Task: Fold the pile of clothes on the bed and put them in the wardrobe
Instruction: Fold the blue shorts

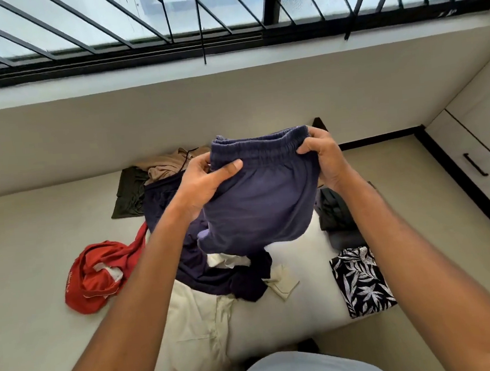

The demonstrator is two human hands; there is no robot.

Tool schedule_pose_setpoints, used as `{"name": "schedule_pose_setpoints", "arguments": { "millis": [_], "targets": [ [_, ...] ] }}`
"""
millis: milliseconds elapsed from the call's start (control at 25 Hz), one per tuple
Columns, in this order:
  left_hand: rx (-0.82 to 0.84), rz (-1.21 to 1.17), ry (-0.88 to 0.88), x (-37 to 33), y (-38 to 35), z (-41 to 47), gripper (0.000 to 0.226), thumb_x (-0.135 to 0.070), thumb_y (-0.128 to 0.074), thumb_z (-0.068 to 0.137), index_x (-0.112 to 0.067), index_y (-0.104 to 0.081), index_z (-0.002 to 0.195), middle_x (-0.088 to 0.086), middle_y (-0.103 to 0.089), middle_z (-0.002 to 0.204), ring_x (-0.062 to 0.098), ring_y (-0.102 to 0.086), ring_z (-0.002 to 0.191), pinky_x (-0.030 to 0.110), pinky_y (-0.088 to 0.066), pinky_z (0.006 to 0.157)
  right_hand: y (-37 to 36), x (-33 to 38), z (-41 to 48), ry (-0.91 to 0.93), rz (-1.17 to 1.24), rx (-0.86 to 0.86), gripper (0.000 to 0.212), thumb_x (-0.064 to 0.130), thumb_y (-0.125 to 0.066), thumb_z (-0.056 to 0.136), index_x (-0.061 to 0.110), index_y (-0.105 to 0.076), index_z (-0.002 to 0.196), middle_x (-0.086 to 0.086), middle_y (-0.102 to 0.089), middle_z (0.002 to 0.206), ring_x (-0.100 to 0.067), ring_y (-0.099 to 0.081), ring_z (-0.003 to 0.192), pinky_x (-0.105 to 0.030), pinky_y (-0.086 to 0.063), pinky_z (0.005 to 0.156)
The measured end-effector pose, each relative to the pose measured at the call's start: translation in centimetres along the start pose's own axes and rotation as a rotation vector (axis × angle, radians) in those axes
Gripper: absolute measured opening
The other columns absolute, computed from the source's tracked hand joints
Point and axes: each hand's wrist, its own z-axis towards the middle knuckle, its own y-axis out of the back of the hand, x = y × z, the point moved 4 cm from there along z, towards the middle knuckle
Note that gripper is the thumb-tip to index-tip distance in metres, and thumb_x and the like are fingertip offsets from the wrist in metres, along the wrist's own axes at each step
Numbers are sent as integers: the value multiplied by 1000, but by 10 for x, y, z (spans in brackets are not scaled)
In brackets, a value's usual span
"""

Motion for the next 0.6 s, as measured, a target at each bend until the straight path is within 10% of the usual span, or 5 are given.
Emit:
{"name": "schedule_pose_setpoints", "arguments": {
  "millis": [240,600],
  "targets": [
    [-121,98,71,27,35,86,20,-17,-74,91,-13,-71,110,2,-74,106,21,-69,106,40,-54,100,-27,-16,68,-206,-117,-110,35,16,-58,55,16,-69,88,1,-70,82,-12,-64,70,-27,-48,64],
    [-154,62,-186,-75,52,164,25,-15,-74,90,-4,-69,112,12,-73,108,29,-68,106,47,-54,100,-47,94,129,55,25,-163,26,4,-52,67,15,-65,87,8,-68,70,-4,-63,58,-17,-45,53]
  ]
}}
